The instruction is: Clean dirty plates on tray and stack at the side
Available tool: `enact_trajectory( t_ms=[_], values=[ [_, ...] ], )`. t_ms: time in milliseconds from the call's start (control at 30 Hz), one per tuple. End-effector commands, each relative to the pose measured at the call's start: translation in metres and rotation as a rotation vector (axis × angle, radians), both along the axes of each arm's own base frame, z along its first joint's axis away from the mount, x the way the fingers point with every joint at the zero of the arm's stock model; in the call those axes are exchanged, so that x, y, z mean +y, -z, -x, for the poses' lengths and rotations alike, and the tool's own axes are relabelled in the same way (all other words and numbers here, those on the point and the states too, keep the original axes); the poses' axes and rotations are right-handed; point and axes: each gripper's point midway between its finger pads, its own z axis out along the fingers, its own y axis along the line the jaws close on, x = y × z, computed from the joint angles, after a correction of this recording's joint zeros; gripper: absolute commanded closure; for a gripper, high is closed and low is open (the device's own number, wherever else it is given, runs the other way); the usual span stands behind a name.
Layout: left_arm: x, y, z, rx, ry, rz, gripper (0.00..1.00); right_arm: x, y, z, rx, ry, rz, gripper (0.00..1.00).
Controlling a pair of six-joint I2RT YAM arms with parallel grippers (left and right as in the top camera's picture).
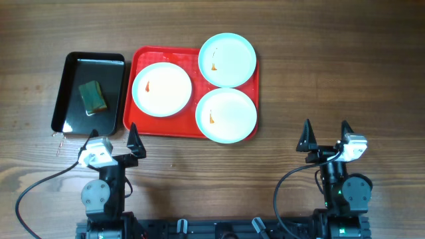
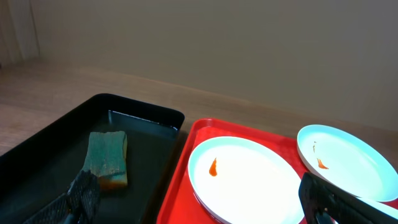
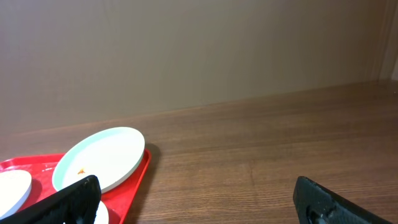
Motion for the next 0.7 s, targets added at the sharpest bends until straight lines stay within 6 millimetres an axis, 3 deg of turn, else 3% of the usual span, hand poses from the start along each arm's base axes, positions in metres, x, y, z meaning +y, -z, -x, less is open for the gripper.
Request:
enact_trajectory(
  t_ms=[0,200,267,367,467,567,667],
  values=[
    [-0.001,0.001,0.000,-0.001,0.005,-0.019,0.00,0.000,-0.001,0.000,-0.007,0.002,0.002,0.00],
    [-0.002,-0.005,-0.001,-0.027,0.010,-0.021,0.00,-0.002,-0.020,0.001,-0.083,0.011,-0.027,0.00],
    [-0.002,-0.023,0.000,-0.088,0.009,-0.026,0.00,0.009,-0.034,0.003,-0.128,-0.052,-0.023,0.00],
    [-0.002,-0.066,0.006,-0.159,0.009,-0.031,0.00,0.011,-0.060,0.007,-0.177,-0.063,-0.020,0.00],
    [-0.004,-0.096,0.004,-0.117,0.019,-0.028,0.00,0.013,-0.093,0.008,-0.214,-0.073,-0.014,0.00],
    [-0.009,-0.124,-0.016,0.016,0.060,-0.018,0.00,0.027,-0.113,-0.010,-0.138,-0.156,-0.009,0.00],
    [-0.013,-0.138,-0.038,0.180,0.091,0.003,0.00,0.034,-0.126,-0.035,-0.047,-0.203,-0.023,0.00]
  ],
)
